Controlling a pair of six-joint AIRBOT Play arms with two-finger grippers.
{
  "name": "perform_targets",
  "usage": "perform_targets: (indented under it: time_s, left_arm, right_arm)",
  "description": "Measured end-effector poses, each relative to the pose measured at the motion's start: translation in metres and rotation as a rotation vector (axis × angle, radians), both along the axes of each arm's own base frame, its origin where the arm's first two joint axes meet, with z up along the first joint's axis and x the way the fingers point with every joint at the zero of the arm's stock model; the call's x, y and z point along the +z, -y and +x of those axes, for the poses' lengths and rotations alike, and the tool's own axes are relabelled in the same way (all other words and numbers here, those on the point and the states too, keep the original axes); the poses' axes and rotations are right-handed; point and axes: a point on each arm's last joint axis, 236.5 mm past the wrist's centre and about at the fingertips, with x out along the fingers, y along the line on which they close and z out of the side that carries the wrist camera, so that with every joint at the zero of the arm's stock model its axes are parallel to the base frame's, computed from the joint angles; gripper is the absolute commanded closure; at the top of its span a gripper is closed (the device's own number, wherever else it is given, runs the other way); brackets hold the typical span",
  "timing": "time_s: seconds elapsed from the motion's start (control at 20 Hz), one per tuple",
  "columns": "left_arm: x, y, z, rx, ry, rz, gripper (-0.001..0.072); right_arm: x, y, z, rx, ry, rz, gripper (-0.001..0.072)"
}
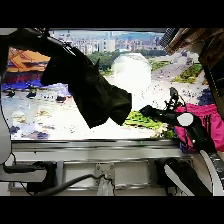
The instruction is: Fold the clothes and pants, and hang the long-sleeved shirts on hangers.
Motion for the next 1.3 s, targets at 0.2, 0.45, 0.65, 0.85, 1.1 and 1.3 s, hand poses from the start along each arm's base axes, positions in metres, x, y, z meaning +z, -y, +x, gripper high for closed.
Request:
perform_targets:
  time_s: [0.2,0.45,0.65,0.85,1.1,1.3]
  left_arm:
    - [0.004,-0.003,-0.003,0.010,0.007,0.008,0.0703]
    - [0.004,-0.007,-0.002,0.020,0.012,0.025,0.0703]
    - [0.002,-0.010,-0.001,0.027,0.015,0.038,0.0703]
    - [0.001,-0.011,0.000,0.031,0.017,0.043,0.0703]
    - [0.001,-0.011,0.001,0.036,0.014,0.044,0.0703]
    - [0.001,-0.011,0.001,0.054,-0.002,0.035,0.0703]
  right_arm:
    - [-0.021,-0.027,0.005,-0.050,-0.072,0.149,0.0065]
    - [-0.047,-0.053,0.015,-0.079,-0.145,0.287,0.0066]
    - [-0.057,-0.070,0.024,-0.072,-0.156,0.339,0.0066]
    - [-0.059,-0.089,0.042,-0.048,-0.144,0.351,0.0080]
    - [-0.043,-0.133,0.077,0.001,-0.081,0.388,0.0606]
    - [-0.024,-0.153,0.106,0.020,-0.012,0.402,0.0696]
